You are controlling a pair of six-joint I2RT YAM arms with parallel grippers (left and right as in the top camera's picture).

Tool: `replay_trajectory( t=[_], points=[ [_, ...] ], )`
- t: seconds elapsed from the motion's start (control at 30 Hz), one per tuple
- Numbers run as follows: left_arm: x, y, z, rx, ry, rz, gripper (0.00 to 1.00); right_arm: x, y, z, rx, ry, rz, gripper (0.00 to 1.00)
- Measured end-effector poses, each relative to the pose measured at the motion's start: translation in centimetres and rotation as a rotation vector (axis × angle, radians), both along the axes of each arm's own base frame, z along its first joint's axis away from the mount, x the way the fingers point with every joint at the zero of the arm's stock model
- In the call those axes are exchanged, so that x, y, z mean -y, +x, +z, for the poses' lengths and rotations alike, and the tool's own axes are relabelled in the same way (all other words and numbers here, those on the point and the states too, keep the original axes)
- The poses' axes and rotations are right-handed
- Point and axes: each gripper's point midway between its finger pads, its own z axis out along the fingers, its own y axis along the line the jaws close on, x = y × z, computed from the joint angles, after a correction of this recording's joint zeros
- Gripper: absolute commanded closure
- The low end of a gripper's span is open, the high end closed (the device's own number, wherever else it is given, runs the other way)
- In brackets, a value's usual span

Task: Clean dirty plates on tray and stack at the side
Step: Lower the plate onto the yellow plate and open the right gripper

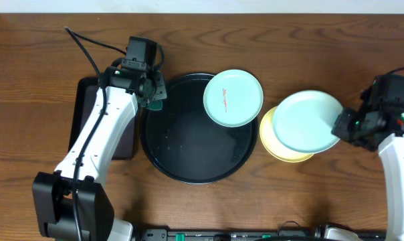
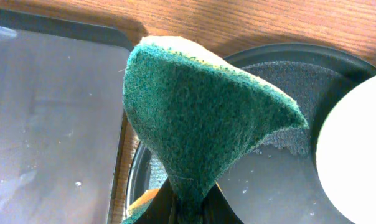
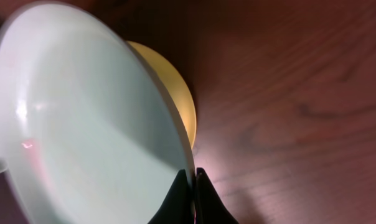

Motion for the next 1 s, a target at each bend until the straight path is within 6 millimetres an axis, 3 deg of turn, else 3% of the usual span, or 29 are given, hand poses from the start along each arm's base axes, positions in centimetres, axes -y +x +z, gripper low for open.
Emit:
replay_trajectory(
  t=[0.23,0.33,0.57,0.73,1.0],
  points=[
    [-0.1,0.0,0.0,0.001,0.003,0.001,0.92,-0.5,-0.6,-6.6,-0.006,0.032,-0.031,0.99],
    [-0.1,0.0,0.0,0.001,0.003,0.002,0.92,-0.8,-1.0,-8.1,-0.014,0.05,-0.038,0.97],
    [-0.1,0.0,0.0,0.001,0.003,0.002,0.92,-1.7,-0.7,-9.6,-0.028,0.088,-0.027,0.94],
    [-0.1,0.0,0.0,0.001,0.003,0.002,0.92,-3.0,-0.1,-10.9,-0.052,0.107,-0.002,0.68],
    [-0.1,0.0,0.0,0.001,0.003,0.002,0.92,-4.1,-0.4,-10.5,-0.095,0.119,0.036,0.53]
  ],
)
